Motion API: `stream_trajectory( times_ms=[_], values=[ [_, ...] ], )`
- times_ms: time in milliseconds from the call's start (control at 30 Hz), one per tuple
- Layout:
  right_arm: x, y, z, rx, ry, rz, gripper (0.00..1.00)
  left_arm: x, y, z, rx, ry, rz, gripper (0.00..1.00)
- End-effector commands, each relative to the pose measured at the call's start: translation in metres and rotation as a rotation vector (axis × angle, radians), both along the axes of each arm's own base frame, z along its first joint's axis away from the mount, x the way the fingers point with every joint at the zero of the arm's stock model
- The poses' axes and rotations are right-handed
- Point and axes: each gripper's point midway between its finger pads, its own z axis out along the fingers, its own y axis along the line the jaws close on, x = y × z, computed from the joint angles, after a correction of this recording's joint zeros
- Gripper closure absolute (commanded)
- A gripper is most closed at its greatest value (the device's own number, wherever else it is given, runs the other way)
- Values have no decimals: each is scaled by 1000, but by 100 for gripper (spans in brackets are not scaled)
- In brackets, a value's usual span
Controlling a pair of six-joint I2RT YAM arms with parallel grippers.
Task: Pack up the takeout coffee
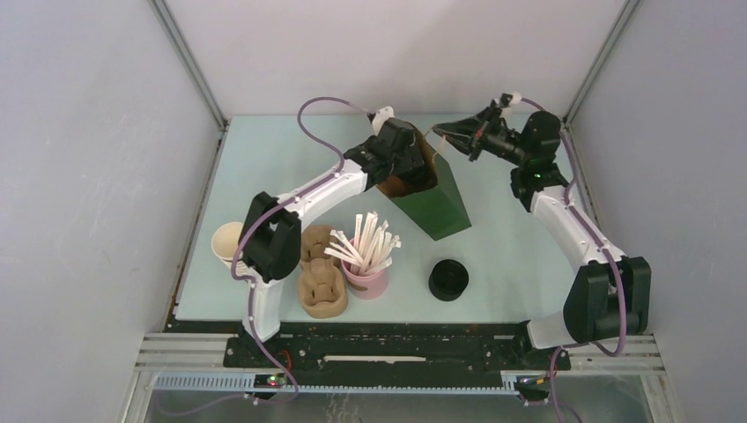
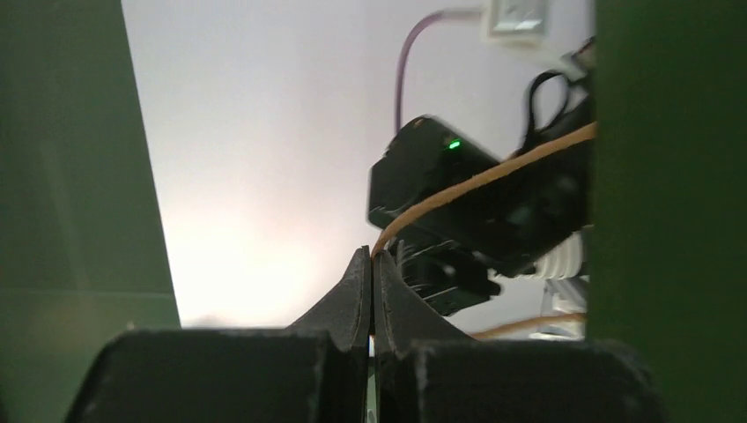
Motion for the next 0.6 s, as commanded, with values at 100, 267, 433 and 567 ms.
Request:
stream_trajectory(
  times_ms=[100, 267, 433, 567],
  values=[
    [-21, 35, 67, 136, -101, 47, 100, -6, 28, 18, 21, -24, -17, 75],
    [-25, 47, 87, 178, -122, 68, 100, -13, 49, 40, 26, -52, -3, 76],
    [-26, 55, 94, 233, -150, 95, 100, -24, 79, 60, 131, -87, 22, 76],
    [-19, 44, 79, 206, -143, 63, 100, -23, 85, 60, 199, -77, 17, 77]
  ],
)
